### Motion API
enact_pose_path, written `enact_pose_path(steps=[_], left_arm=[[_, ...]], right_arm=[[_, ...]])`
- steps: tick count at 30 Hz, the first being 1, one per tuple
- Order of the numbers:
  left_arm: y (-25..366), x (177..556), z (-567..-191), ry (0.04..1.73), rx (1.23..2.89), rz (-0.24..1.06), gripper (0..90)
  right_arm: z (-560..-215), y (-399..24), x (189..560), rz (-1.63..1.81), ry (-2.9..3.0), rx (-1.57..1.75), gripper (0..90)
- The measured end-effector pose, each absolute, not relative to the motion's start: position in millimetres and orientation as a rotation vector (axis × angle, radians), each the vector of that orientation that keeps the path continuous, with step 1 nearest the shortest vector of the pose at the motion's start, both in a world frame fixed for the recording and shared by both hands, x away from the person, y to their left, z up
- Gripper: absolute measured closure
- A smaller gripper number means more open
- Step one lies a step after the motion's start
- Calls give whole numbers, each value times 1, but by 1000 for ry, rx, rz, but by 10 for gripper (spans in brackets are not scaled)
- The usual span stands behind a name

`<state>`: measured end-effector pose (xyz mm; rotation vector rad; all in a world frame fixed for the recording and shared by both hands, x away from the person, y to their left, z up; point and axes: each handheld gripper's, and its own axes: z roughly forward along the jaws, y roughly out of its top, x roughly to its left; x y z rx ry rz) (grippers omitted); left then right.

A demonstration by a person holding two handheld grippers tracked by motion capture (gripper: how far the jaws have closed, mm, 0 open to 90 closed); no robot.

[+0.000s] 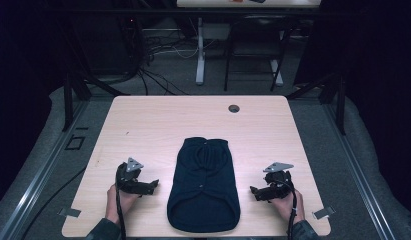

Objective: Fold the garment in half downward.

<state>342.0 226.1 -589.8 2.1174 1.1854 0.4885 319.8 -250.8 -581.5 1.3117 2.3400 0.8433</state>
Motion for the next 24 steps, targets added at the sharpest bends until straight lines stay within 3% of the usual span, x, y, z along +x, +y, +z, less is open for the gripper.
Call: enact_pose_path(steps=[24], left_arm=[[229, 351, -566, 1144, 2101, 425, 60]], right_arm=[[-557, -230, 336, 886, 2392, 1219, 58]])
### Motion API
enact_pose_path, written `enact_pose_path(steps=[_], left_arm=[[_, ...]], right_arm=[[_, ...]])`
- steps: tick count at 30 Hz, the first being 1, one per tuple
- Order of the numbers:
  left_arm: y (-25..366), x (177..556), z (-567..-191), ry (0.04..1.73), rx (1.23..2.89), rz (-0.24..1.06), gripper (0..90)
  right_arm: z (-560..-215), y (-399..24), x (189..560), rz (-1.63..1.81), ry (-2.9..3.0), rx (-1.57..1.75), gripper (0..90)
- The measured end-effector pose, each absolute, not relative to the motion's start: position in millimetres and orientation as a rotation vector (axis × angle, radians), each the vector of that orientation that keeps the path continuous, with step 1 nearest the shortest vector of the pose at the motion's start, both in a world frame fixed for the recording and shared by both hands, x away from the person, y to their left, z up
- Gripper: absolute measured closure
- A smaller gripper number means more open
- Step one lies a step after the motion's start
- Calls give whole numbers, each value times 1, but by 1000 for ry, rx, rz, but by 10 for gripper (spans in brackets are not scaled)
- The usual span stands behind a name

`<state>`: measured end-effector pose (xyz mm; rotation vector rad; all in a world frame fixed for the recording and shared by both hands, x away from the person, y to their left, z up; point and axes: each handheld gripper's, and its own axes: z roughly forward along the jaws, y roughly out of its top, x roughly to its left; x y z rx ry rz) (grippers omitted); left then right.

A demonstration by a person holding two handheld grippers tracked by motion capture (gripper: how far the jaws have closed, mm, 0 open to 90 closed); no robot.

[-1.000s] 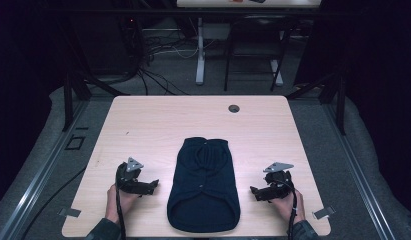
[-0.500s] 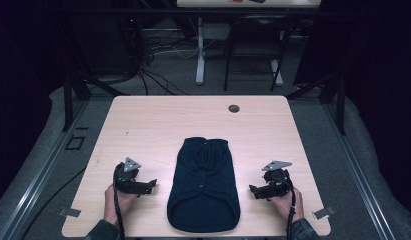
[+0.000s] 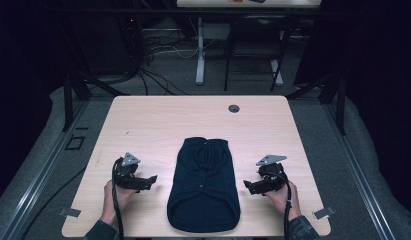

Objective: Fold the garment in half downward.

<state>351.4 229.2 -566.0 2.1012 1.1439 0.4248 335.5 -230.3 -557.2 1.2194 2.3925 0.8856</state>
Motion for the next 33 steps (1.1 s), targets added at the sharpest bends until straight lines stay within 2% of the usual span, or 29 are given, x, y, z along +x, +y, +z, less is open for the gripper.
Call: enact_pose_path(steps=[18, 33], left_arm=[[195, 379, -552, 1059, 2131, 365, 75], [165, 423, -542, 1028, 2170, 310, 68]], right_arm=[[-537, -205, 363, 939, 2416, 1148, 62], [-531, -186, 395, 966, 2429, 1167, 63]])
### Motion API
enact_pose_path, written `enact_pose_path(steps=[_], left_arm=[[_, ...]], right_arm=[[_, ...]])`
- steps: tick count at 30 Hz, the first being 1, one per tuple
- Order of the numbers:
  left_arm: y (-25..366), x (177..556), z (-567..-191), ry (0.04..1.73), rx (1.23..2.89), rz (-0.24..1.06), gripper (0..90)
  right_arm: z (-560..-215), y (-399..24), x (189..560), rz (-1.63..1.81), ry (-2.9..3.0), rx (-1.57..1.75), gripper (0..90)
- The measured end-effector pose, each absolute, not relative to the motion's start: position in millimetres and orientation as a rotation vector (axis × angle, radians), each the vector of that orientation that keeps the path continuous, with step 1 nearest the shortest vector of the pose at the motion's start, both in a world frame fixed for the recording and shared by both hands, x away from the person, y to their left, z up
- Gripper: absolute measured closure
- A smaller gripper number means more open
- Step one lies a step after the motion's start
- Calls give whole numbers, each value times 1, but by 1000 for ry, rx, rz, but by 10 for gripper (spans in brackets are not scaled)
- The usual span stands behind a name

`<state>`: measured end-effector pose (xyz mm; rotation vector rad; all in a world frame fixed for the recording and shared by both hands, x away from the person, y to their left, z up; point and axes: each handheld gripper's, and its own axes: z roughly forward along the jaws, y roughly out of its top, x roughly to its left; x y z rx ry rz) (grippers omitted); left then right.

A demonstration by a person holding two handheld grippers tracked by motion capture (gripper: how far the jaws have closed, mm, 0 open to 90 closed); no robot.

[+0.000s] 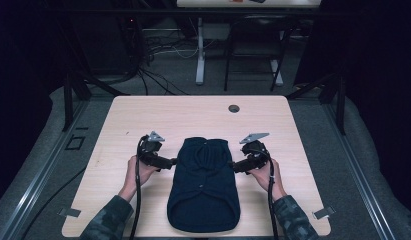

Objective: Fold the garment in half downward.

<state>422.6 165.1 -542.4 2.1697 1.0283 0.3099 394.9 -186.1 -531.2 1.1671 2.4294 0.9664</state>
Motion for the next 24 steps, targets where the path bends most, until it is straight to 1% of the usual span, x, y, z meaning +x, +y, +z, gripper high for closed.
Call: enact_pose_path(steps=[2, 7, 11, 17, 22, 24], left_arm=[[161, 430, -541, 1033, 2166, 309, 61], [152, 446, -543, 1045, 2159, 260, 45], [144, 456, -546, 1052, 2149, 245, 51], [132, 467, -548, 1060, 2153, 235, 54], [125, 477, -552, 1076, 2158, 211, 61], [123, 481, -553, 1102, 2158, 207, 81]], right_arm=[[-531, -183, 400, 964, 2430, 1170, 64], [-530, -174, 413, 942, 2448, 1167, 69], [-533, -167, 427, 938, 2462, 1170, 74], [-535, -159, 441, 945, 2455, 1165, 112], [-537, -153, 455, 927, 2438, 1186, 165], [-538, -151, 461, 922, 2436, 1203, 267]])
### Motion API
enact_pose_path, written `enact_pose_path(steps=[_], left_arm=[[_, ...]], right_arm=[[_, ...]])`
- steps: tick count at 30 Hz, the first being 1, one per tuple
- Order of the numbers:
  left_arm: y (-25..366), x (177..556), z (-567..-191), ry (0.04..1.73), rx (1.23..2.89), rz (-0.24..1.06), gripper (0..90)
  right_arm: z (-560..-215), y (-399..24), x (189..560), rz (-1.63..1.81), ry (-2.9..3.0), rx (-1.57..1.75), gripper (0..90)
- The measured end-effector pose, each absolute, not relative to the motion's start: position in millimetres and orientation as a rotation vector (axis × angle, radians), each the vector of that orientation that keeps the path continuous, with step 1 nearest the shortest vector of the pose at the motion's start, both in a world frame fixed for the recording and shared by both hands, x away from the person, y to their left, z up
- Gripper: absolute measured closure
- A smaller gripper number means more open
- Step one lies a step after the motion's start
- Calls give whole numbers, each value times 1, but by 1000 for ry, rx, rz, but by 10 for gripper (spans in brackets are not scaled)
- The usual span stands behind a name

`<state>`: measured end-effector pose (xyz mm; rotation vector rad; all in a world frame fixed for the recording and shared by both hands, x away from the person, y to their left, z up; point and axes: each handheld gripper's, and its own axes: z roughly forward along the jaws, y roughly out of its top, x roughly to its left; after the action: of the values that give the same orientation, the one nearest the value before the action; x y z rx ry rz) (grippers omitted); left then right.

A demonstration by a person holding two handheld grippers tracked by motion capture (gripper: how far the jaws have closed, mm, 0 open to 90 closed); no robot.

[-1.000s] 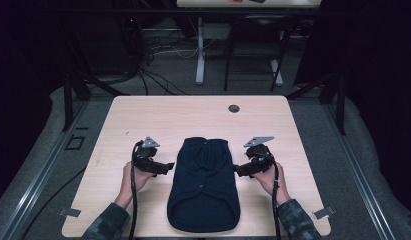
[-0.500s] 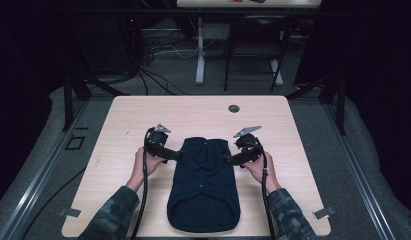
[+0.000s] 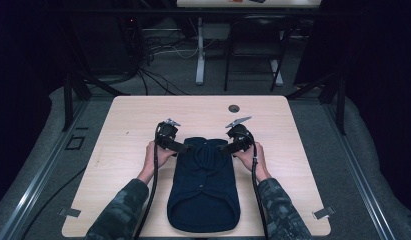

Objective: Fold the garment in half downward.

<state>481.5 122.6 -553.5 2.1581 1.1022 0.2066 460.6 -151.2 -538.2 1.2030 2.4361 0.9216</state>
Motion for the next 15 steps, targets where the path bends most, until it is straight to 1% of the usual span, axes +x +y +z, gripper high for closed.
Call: enact_pose_path(steps=[2, 4, 6, 9, 12, 15], left_arm=[[121, 486, -555, 1133, 2156, 228, 173], [120, 489, -556, 1141, 2158, 228, 206], [120, 491, -557, 1140, 2153, 222, 212], [118, 492, -560, 1129, 2169, 209, 245], [117, 492, -562, 1127, 2172, 195, 309], [114, 492, -564, 1116, 2185, 190, 386]], right_arm=[[-540, -151, 466, 892, 2426, 1220, 302], [-543, -152, 471, 887, 2430, 1233, 324], [-546, -152, 474, 894, 2429, 1255, 343], [-550, -151, 478, 883, 2437, 1263, 376], [-553, -149, 480, 871, 2446, 1267, 417], [-555, -147, 481, 851, 2462, 1257, 477]])
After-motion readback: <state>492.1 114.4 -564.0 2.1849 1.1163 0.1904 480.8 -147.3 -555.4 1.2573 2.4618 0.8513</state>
